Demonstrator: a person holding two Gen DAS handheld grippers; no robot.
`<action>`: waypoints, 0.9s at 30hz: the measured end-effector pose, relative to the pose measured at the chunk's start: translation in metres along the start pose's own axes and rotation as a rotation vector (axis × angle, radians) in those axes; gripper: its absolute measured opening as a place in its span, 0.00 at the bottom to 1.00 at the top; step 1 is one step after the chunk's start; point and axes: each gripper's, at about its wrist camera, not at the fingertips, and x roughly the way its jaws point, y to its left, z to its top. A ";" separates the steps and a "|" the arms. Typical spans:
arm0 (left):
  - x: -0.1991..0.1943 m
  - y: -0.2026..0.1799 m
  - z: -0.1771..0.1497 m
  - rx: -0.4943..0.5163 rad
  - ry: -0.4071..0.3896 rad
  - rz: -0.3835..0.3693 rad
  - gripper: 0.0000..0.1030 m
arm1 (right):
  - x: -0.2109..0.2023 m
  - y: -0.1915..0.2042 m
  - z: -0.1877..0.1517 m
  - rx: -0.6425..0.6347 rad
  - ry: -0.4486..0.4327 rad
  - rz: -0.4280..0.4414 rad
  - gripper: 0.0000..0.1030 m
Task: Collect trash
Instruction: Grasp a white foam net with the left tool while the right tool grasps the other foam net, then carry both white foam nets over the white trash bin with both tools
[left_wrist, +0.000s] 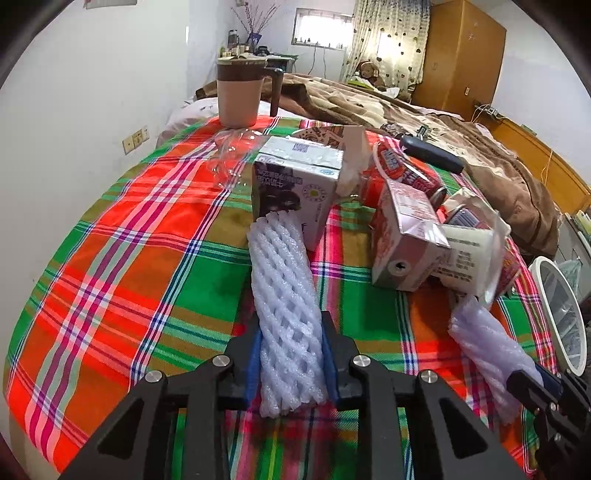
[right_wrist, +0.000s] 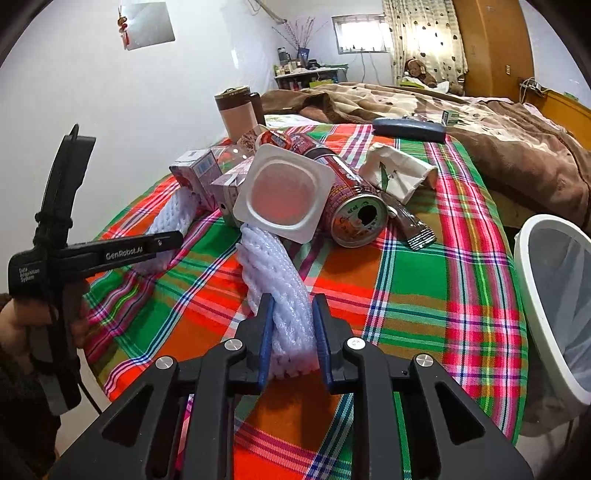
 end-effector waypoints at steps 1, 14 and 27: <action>-0.003 -0.001 -0.001 0.002 -0.006 -0.004 0.28 | -0.001 0.000 0.000 0.003 -0.005 0.002 0.21; -0.062 -0.028 -0.004 0.084 -0.108 -0.060 0.28 | -0.032 -0.004 0.005 0.030 -0.093 0.037 0.20; -0.089 -0.098 -0.003 0.204 -0.143 -0.187 0.28 | -0.076 -0.056 0.010 0.129 -0.184 -0.078 0.20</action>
